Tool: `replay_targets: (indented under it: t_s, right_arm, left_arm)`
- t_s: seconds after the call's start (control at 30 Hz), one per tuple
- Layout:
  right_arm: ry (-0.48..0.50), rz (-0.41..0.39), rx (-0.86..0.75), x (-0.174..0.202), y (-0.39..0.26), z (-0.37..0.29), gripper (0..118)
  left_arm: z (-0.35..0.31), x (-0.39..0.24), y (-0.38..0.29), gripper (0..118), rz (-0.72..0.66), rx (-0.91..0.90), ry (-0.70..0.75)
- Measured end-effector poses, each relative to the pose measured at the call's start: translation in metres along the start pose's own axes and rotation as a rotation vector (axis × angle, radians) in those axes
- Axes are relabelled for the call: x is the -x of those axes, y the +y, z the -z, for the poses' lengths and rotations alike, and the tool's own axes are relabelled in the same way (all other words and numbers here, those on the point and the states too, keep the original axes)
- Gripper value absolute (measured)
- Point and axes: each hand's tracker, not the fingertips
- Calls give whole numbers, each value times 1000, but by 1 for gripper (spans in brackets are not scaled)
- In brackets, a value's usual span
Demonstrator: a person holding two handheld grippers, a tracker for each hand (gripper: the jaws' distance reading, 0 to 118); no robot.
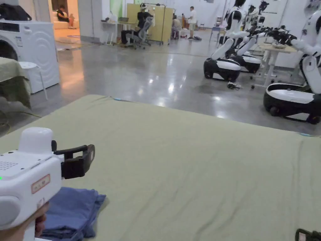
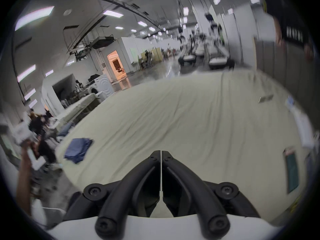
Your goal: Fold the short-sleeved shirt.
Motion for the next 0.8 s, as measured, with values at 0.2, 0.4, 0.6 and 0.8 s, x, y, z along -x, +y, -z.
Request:
replay_targets:
  t_s: [0.2,0.4,0.6,0.8]
  right_arm:
    - [-163,-106,-179,3,50,7,2]
    - [-185,-122,-264,-3,94,-4,2]
    - [-187,-113,-339,-3,117,-25,2]
    - [-168,-133,-352,6,118,-26,56]
  left_arm:
    - [52,-139,-7,12,-26,-6,-162]
    - [82,-218,15,12,62,17,-180]
    - [72,-236,38,13,105,-34,-197]
    - [72,-241,36,82,119,-68,-169]
